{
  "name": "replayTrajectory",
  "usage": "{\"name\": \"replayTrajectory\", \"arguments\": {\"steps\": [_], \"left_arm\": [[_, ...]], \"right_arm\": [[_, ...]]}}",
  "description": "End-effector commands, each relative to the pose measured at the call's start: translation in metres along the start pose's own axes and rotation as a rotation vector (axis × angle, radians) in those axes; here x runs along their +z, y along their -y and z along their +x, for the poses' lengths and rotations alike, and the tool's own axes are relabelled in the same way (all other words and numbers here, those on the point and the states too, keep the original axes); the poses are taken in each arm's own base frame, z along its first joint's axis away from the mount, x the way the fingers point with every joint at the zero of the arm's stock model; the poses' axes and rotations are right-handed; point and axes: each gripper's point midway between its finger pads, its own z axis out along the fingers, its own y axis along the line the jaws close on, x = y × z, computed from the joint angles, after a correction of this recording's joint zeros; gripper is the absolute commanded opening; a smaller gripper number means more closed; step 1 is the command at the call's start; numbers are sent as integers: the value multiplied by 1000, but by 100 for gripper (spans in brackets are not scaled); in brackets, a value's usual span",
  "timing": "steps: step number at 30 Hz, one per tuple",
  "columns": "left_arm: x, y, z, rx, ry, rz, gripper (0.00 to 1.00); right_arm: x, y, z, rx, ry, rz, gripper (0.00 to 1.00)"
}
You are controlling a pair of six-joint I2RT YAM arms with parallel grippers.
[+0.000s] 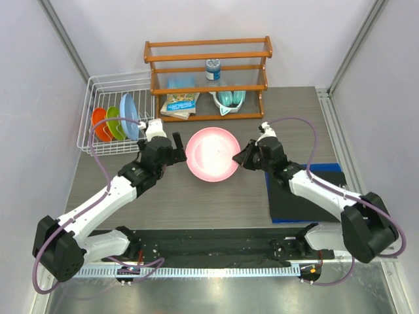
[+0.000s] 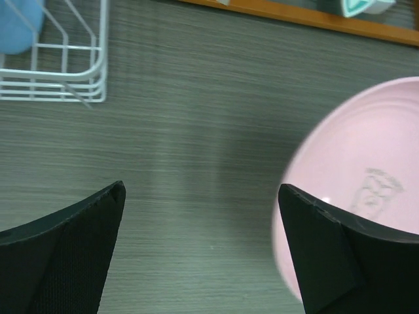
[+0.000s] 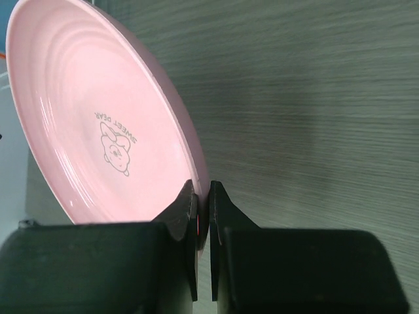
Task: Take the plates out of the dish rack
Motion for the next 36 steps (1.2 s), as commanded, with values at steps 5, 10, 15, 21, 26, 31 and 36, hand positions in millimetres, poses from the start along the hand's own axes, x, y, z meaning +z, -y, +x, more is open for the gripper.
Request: {"name": "replayTrajectory", "arguments": {"steps": [5, 10, 15, 21, 26, 31, 36], "left_arm": [[-20, -47, -46, 65, 158, -256, 99], [-31, -64, -61, 83, 214, -352, 100], [-38, -67, -78, 78, 292, -370, 99], [-39, -80, -101, 111, 367, -464, 99], [-17, -98, -120, 99, 347, -504, 99], [9, -123, -138, 76, 358, -547, 100], [50, -148, -143, 90, 358, -665, 99]], "right_arm": [[-20, 60, -22, -98, 97, 282, 1], [-13, 81, -15, -109, 58, 357, 1], [-2, 98, -9, -115, 18, 412, 1], [9, 107, -2, -111, -28, 441, 35], [-2, 117, -10, -123, -1, 509, 61], [-23, 120, -27, -156, 52, 571, 65], [-40, 110, -41, -163, 98, 562, 67]]}}
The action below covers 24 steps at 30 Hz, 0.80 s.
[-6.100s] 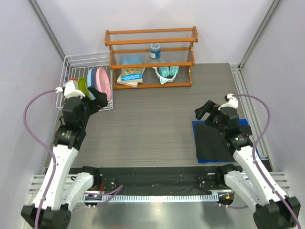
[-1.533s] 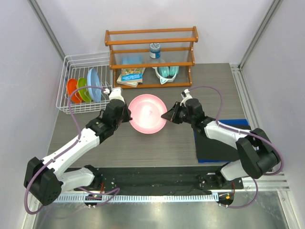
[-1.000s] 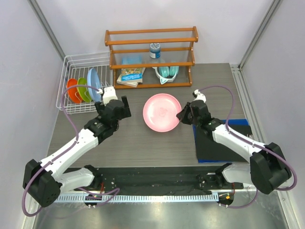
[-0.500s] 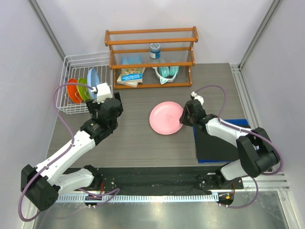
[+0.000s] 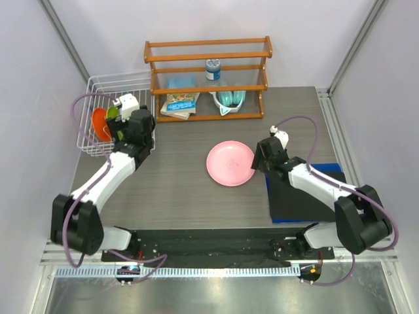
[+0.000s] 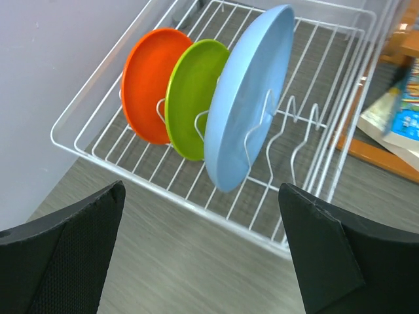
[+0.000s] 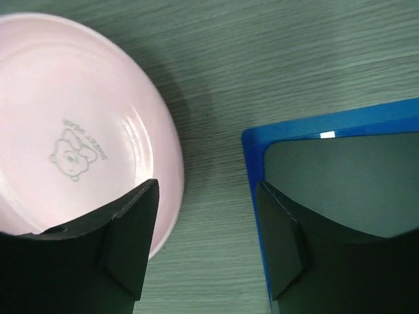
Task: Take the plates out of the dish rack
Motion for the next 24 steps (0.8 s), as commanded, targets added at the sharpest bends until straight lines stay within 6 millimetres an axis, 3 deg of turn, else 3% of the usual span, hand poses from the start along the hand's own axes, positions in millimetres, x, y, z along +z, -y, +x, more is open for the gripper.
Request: {"name": "replayTrajectory", "arguments": {"steps": [1, 9, 12, 14, 15, 18, 23, 24], "left_arm": [[32, 10, -23, -37, 72, -69, 99], [74, 17, -23, 46, 141, -221, 95], [79, 16, -25, 79, 138, -266, 85], [82, 16, -24, 96, 142, -282, 72], [81, 14, -23, 96, 142, -300, 60], [79, 8, -24, 97, 148, -324, 49], [78, 0, -22, 118, 148, -357, 47], [77, -2, -23, 116, 153, -362, 53]], "right_arm": [[-23, -2, -39, 15, 119, -5, 67], [-27, -14, -49, 2, 123, -46, 67], [-22, -15, -46, -6, 108, -42, 67], [-19, -15, -45, -12, 101, -40, 67], [-18, -15, -44, -15, 96, -40, 67], [-16, -16, -42, -16, 89, -41, 67], [-19, -16, -43, -14, 94, -50, 67], [-20, -17, -43, -13, 93, -53, 67]]}}
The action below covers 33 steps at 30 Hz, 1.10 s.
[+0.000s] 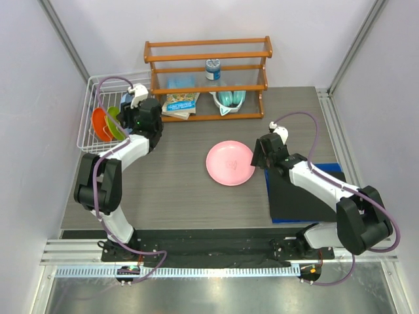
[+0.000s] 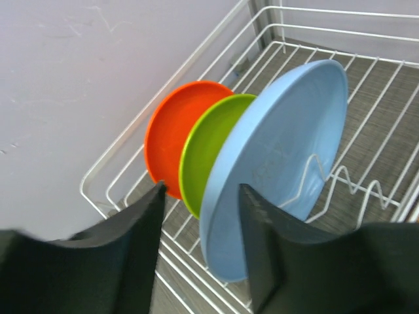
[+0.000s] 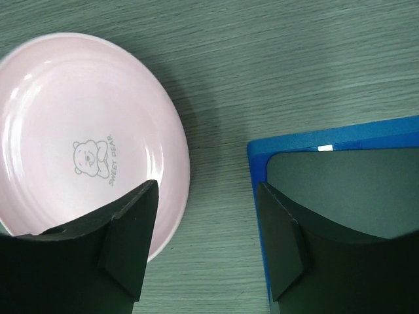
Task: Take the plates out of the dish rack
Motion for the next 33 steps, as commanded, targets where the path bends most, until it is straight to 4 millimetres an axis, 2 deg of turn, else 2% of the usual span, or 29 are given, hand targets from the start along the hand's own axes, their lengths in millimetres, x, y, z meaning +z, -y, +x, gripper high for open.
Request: {"name": "replayTrajectory", "arguments": {"steps": [1, 3, 7, 8, 9, 14, 18, 22, 25, 33], "left_arm": [[3, -20, -16, -68, 39, -91, 55], [6, -18, -14, -63, 37, -80, 48], [13, -16, -9, -41, 21, -83, 44], [15, -14, -9, -36, 19, -73, 39], [15, -14, -5, -34, 9, -77, 29], [21, -14, 4, -43, -28, -65, 28], [24, -9, 9, -32, -46, -48, 0], [23, -8, 7, -26, -57, -42, 0], [21, -15, -4, -48, -43, -50, 0], [4, -59, -54, -86, 23, -95, 0]], "right_arm": [[-8, -10, -23, 10, 59, -40, 67], [-10, -10, -23, 12, 62, -46, 67], [-10, -7, -23, 15, 64, -36, 68], [-9, -6, -22, 15, 63, -36, 68], [-10, -6, -21, 15, 59, -36, 68], [-10, -4, -21, 24, 61, -34, 67], [-10, -4, -20, 23, 60, -34, 67], [-11, -2, -19, 26, 62, -32, 67], [-12, -1, -18, 27, 63, -33, 67], [-24, -4, -25, 44, 91, -62, 68]]}}
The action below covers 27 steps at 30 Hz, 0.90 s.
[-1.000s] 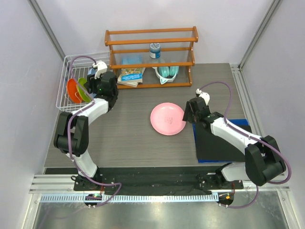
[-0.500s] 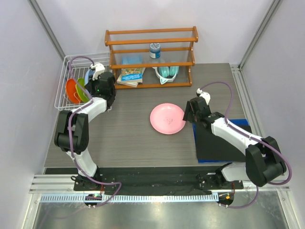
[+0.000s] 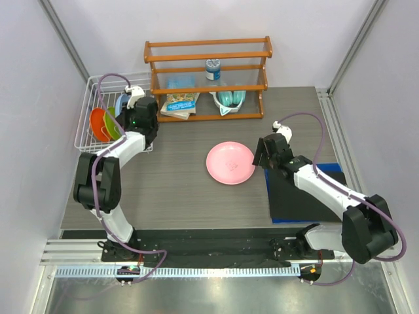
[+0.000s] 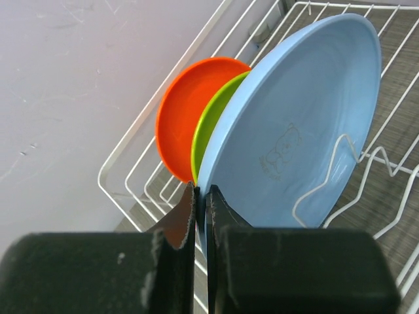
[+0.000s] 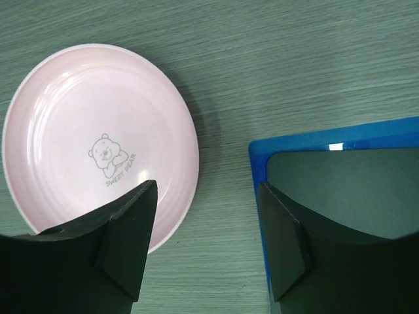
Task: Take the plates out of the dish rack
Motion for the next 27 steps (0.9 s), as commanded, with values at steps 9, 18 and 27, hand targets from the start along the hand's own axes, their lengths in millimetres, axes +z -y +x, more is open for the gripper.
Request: {"name": "replayTrajectory", "arguments": {"steps": [9, 18, 27], "left_arm": [[-42, -84, -95, -235, 157, -57, 0], [-99, -89, -103, -303, 152, 196, 0], [-170, -51, -73, -503, 11, 717, 0]], "right_arm": [[-23, -4, -17, 32, 61, -53, 70], [-41, -22, -27, 31, 61, -154, 71], [-73, -83, -31, 80, 35, -509, 72]]}}
